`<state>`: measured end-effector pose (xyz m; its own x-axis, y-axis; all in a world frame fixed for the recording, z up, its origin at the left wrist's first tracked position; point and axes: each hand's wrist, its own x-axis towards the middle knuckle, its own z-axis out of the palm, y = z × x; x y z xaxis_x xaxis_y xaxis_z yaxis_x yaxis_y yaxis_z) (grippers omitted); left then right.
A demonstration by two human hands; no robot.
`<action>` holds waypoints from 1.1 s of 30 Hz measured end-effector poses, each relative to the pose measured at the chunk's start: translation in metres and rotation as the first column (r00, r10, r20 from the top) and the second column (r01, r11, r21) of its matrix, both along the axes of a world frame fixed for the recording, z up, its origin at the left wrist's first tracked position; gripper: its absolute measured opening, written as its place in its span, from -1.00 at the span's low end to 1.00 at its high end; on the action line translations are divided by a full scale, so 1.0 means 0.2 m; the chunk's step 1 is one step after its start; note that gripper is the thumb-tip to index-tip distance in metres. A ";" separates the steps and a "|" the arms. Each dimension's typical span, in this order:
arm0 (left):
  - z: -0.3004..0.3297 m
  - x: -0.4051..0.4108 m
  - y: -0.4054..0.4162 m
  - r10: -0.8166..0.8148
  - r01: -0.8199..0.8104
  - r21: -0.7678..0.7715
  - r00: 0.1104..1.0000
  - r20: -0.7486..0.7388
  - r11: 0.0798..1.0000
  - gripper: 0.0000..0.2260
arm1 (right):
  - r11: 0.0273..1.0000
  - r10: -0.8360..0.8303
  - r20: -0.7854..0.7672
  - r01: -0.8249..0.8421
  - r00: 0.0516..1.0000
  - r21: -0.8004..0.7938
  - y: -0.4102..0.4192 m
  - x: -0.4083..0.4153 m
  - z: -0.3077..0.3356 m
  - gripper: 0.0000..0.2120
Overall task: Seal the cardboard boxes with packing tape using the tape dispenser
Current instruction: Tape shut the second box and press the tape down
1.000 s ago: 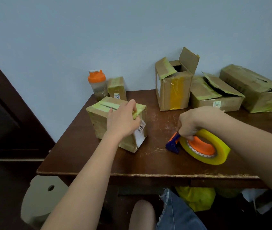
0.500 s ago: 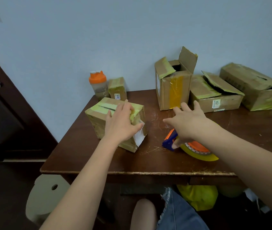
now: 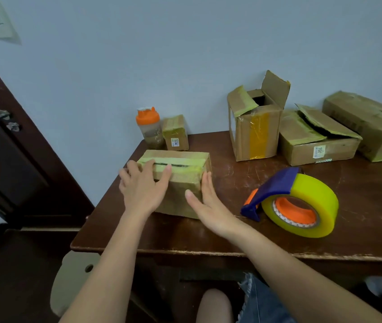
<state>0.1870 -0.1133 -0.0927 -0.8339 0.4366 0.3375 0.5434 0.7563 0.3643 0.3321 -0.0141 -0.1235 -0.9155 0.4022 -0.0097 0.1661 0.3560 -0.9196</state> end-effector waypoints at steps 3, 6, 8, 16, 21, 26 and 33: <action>0.05 -0.02 -0.09 0.081 -0.086 0.259 0.996 0.029 0.962 -0.61 | 0.992 -0.063 -0.006 0.062 0.998 -0.112 0.05 0.01 0.06 -0.27; 0.06 -0.08 -0.14 0.027 -0.165 0.454 0.955 0.295 0.876 -0.63 | 0.974 -0.183 -0.069 0.171 0.981 -0.147 0.09 -0.03 0.13 -0.28; 0.04 -0.08 -0.12 -0.067 -0.162 0.494 0.908 0.413 0.854 -0.68 | 0.968 -0.237 -0.131 0.221 0.963 -0.123 0.08 -0.08 0.15 -0.30; -0.03 -0.01 -0.13 -0.349 -0.337 0.669 0.651 0.674 0.662 -0.70 | 0.962 -0.269 -0.217 0.273 0.938 -0.009 0.06 -0.13 0.07 -0.43; 0.05 -0.08 -0.16 -0.244 -0.345 0.492 0.562 0.790 0.799 -0.44 | 0.963 -0.268 0.031 0.268 0.963 -0.014 0.16 -0.14 0.19 -0.40; 0.15 -0.12 -0.07 -0.030 -0.228 0.372 0.818 0.574 0.900 -0.56 | 0.935 -0.345 0.146 0.326 0.927 0.143 0.18 -0.29 0.35 -0.23; 0.08 -0.14 0.05 0.213 -0.210 -0.042 0.930 0.299 0.977 -0.14 | 0.887 -0.417 0.254 0.330 0.873 0.324 0.16 -0.42 0.28 0.03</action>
